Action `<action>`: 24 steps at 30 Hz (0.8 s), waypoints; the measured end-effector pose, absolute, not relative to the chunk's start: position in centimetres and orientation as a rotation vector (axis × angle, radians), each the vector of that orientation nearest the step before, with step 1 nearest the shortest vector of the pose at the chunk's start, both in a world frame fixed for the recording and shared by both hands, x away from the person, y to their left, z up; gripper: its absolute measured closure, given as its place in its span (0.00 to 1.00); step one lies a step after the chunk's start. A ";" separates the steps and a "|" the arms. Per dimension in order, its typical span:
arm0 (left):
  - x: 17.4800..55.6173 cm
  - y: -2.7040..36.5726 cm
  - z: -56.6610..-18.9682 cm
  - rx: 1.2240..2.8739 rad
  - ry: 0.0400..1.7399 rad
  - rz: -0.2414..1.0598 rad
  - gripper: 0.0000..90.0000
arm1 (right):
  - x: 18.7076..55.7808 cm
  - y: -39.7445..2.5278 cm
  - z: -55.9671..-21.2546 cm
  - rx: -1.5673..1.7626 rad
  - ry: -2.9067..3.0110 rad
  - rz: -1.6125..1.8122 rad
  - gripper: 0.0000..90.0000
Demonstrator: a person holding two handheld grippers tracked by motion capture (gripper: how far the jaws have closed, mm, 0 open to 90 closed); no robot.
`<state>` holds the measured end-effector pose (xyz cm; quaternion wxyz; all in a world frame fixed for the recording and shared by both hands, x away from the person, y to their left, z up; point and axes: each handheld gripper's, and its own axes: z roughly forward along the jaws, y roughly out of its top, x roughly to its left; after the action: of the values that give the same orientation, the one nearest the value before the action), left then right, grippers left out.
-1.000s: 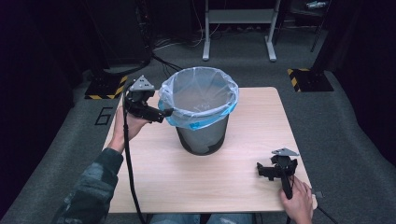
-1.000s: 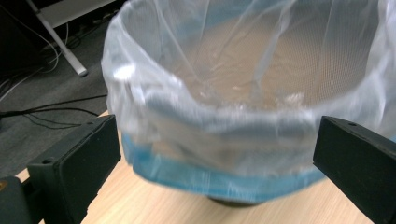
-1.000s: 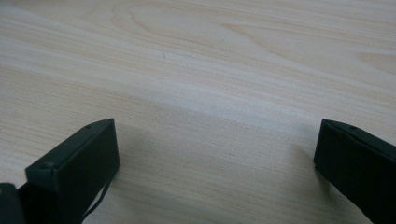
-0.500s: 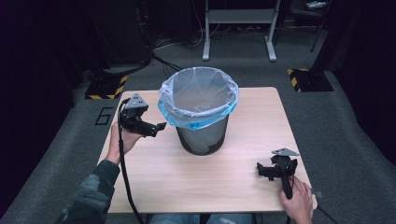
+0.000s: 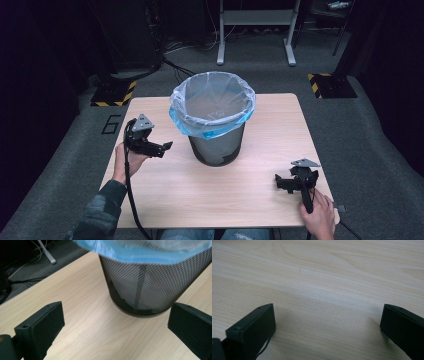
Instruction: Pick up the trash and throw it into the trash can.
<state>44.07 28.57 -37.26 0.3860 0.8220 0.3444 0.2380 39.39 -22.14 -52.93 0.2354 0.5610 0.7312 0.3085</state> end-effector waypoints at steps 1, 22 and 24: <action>44.1 28.6 -37.3 2.093 0.877 0.606 0.00 | 39.4 -22.1 -52.9 1.539 2.006 0.847 0.00; 42.8 33.2 -44.8 2.023 1.073 0.555 0.00 | 39.4 -22.1 -52.9 1.539 2.007 0.847 0.00; 42.6 33.9 -45.7 2.008 1.102 0.538 0.00 | 39.4 -22.1 -52.9 1.539 2.007 0.847 0.00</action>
<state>42.63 33.89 -45.65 0.3844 0.7879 0.4324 0.2110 39.40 -22.15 -52.94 0.2351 0.5608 0.7314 0.3088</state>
